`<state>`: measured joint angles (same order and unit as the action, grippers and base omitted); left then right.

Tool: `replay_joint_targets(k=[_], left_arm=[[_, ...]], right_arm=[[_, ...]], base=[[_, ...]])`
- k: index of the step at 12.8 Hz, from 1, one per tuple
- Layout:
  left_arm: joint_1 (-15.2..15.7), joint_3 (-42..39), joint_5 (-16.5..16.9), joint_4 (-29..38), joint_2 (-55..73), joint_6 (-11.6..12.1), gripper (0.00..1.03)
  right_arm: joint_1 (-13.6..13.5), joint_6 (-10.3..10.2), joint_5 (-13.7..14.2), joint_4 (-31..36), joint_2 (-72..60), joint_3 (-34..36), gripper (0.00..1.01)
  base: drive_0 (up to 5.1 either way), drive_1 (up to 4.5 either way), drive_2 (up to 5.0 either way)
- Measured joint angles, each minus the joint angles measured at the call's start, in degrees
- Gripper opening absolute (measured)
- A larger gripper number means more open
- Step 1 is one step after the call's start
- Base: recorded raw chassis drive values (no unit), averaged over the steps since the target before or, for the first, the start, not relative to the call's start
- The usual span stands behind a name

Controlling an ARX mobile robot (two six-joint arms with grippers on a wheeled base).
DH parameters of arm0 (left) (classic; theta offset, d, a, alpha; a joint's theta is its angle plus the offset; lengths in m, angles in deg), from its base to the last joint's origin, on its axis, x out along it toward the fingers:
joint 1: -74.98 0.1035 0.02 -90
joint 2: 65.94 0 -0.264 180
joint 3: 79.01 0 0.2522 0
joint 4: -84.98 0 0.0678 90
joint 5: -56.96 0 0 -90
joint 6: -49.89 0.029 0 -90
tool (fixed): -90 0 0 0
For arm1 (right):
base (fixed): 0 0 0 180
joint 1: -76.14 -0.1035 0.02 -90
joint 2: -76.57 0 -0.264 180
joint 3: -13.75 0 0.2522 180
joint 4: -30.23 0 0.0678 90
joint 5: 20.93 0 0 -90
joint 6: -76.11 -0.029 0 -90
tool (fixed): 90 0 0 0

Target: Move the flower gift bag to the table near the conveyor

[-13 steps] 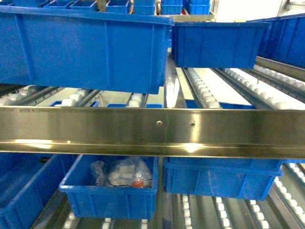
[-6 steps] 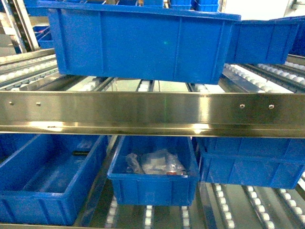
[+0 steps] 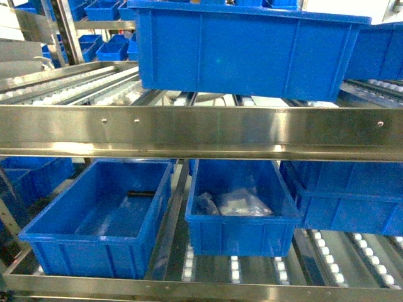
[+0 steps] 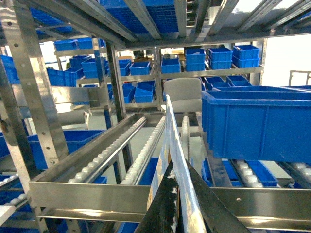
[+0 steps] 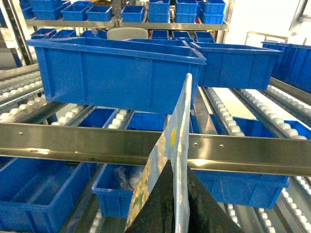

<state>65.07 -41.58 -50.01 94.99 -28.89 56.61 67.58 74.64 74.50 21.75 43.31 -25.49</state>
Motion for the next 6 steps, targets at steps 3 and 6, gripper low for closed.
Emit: replay_joint_targets(k=[3, 6], left_arm=[[-0.02, 0.00, 0.02, 0.04, -0.04, 0.00, 0.02], [-0.02, 0.00, 0.00, 0.07, 0.00, 0.00, 0.02]], right_arm=[[0.00, 0.00, 0.00, 0.04, 0.00, 0.00, 0.03], [0.00, 0.00, 0.02, 0.02, 0.00, 0.00, 0.03]], base=[[-4.9, 2.60, 2.6], [-4.9, 2.60, 2.6]])
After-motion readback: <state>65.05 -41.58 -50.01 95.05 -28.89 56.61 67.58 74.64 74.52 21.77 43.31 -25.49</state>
